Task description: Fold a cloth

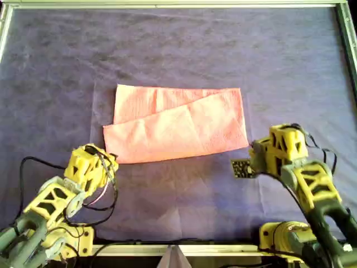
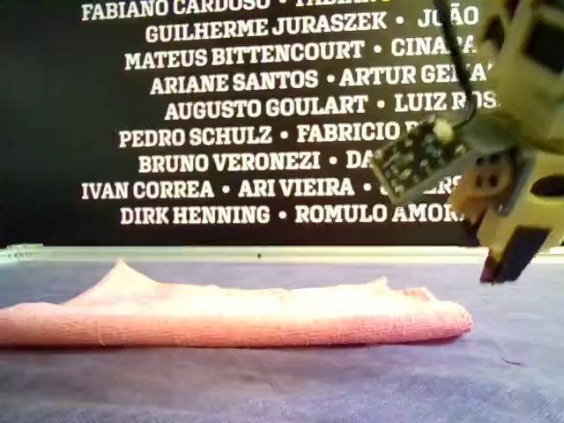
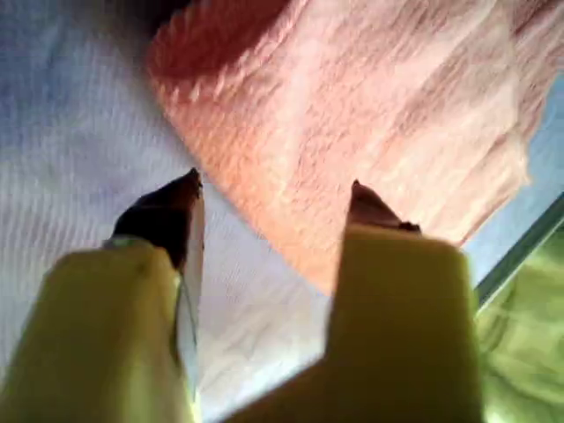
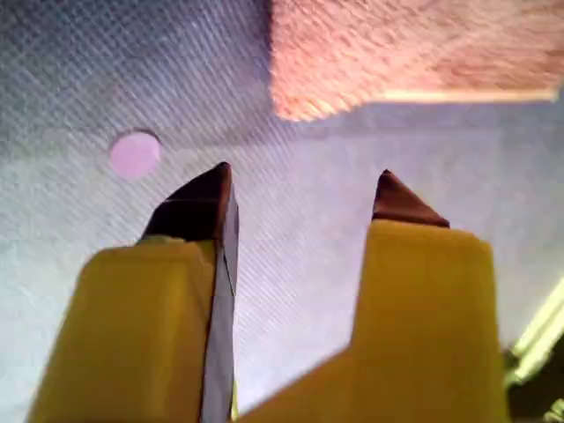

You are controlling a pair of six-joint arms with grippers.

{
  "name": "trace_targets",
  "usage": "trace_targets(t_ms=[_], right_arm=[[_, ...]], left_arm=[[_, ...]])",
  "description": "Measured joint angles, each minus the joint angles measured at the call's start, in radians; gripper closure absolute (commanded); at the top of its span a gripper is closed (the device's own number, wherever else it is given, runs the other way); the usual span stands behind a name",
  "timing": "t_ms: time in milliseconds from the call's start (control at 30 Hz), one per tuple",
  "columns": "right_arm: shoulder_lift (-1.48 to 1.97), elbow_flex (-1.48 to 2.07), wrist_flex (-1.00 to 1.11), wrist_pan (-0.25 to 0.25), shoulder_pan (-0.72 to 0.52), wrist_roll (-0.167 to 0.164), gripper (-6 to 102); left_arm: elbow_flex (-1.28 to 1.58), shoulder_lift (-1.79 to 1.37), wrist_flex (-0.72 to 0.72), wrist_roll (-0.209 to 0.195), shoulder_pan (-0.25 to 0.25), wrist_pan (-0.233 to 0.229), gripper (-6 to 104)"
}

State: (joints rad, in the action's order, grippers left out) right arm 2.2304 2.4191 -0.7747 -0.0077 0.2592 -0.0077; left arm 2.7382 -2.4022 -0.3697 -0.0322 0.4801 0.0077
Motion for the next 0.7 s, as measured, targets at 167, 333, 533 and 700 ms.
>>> trace_targets(t_ms=[167,333,533,700], right_arm=[[0.264,0.063,-0.021,0.0,0.002,0.0,32],[0.456,0.143,-0.021,0.0,0.002,0.0,32],[0.643,0.278,-0.021,0.003,0.003,0.0,32],[0.816,0.368,-0.021,0.003,0.003,0.0,31]], left_arm=[[0.0,-0.114,0.0,0.0,-0.084,-0.195,39],[0.0,-0.311,0.0,0.0,-0.107,-0.322,39],[0.023,-0.595,0.0,0.0,-0.109,-0.339,39],[0.072,-0.673,0.0,0.0,-0.109,-0.339,39]])
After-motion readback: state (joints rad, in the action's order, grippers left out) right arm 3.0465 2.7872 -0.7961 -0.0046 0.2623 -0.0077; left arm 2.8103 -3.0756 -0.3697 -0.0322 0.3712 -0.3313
